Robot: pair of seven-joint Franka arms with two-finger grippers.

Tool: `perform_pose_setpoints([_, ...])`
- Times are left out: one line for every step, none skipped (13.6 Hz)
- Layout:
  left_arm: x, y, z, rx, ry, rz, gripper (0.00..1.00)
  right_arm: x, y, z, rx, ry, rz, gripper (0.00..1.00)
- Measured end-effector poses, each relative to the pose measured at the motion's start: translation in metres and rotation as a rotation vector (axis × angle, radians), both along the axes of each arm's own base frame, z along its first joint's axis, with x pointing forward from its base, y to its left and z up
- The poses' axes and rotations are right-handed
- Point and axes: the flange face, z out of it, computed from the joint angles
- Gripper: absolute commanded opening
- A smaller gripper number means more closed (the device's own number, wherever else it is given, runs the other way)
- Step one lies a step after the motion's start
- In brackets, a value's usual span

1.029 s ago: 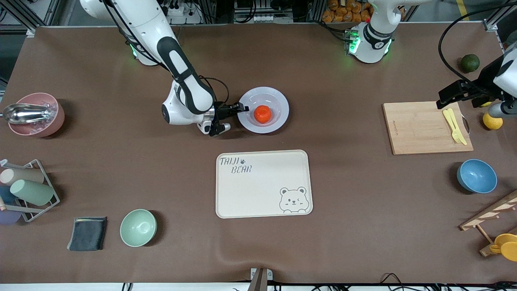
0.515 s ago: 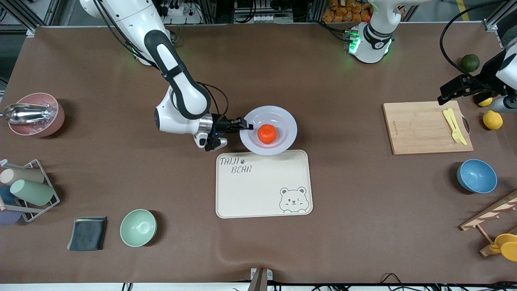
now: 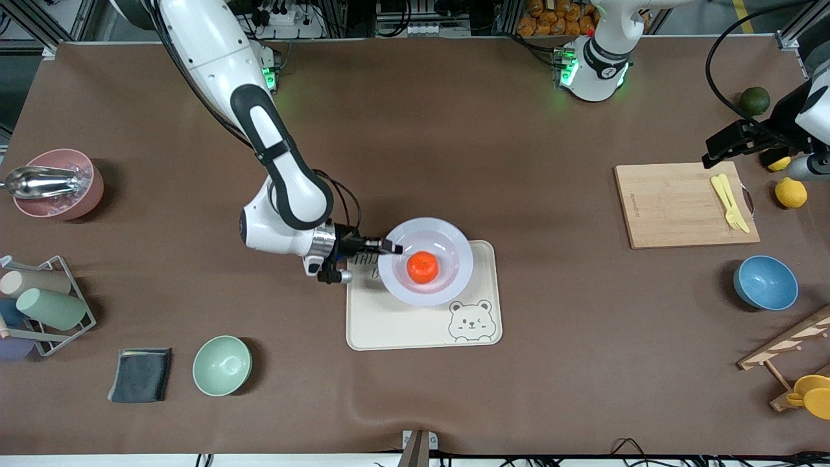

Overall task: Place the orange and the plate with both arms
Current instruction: 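Lift the plate with the right gripper and move it over the bear tray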

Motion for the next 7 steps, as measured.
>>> perform_pose_setpoints([0.0,0.0,0.0,0.0,0.0,0.0,1.0,0.011,0.001,-0.003,-0.018,0.013,-0.012,0.0])
perform_pose_setpoints([0.0,0.0,0.0,0.0,0.0,0.0,1.0,0.019,0.002,-0.007,-0.033,0.022,-0.02,0.0])
perform_pose_setpoints([-0.001,0.0,0.001,0.0,0.005,0.001,1.0,0.025,0.003,-0.013,-0.044,0.025,-0.027,0.0])
perform_pose_setpoints([-0.002,0.001,0.001,0.001,0.011,0.001,1.0,0.028,0.003,-0.022,-0.057,0.024,-0.038,0.0])
perform_pose_setpoints([-0.003,0.002,0.0,0.001,0.017,0.003,1.0,0.03,0.003,-0.031,-0.068,0.025,-0.047,0.0])
perform_pose_setpoints([-0.004,0.004,0.0,0.001,0.021,0.006,1.0,0.03,0.002,-0.04,-0.077,0.028,-0.051,0.0])
perform_pose_setpoints([-0.004,0.005,0.0,0.001,0.023,0.007,1.0,0.03,0.003,-0.044,-0.079,0.03,-0.051,0.08])
